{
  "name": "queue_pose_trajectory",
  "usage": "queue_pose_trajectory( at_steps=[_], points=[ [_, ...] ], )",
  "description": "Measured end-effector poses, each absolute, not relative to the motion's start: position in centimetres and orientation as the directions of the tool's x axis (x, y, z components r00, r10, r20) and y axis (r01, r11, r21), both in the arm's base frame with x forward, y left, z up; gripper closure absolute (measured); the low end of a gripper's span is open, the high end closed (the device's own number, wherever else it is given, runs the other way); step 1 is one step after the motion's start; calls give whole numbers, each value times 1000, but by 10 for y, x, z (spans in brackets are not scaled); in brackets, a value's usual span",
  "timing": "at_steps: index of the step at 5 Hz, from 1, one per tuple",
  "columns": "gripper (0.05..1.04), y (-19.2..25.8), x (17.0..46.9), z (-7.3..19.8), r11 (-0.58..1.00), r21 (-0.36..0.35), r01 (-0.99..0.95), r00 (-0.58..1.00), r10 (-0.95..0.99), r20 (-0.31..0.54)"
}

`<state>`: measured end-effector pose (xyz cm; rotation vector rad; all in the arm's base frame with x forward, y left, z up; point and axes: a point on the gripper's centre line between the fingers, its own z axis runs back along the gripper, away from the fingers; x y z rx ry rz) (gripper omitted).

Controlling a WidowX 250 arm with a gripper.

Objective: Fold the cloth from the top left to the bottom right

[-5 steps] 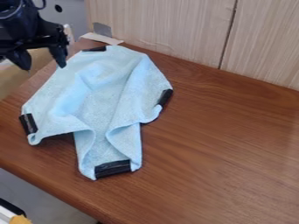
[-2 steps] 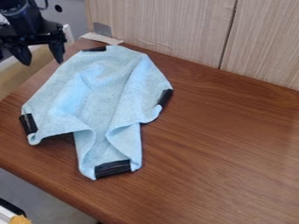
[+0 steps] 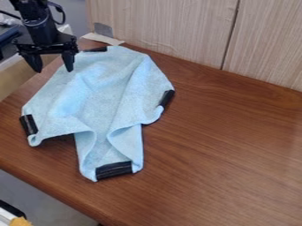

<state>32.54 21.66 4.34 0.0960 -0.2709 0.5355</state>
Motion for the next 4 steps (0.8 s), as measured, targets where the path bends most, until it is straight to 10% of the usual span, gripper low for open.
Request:
queue_pose_trajectory(
  at_steps=[2,4],
  points=[
    [133,219,334,27,855,70,-513,839,483,249],
    [698,213,339,25,856,96,-508,841,469,270]
  ],
)
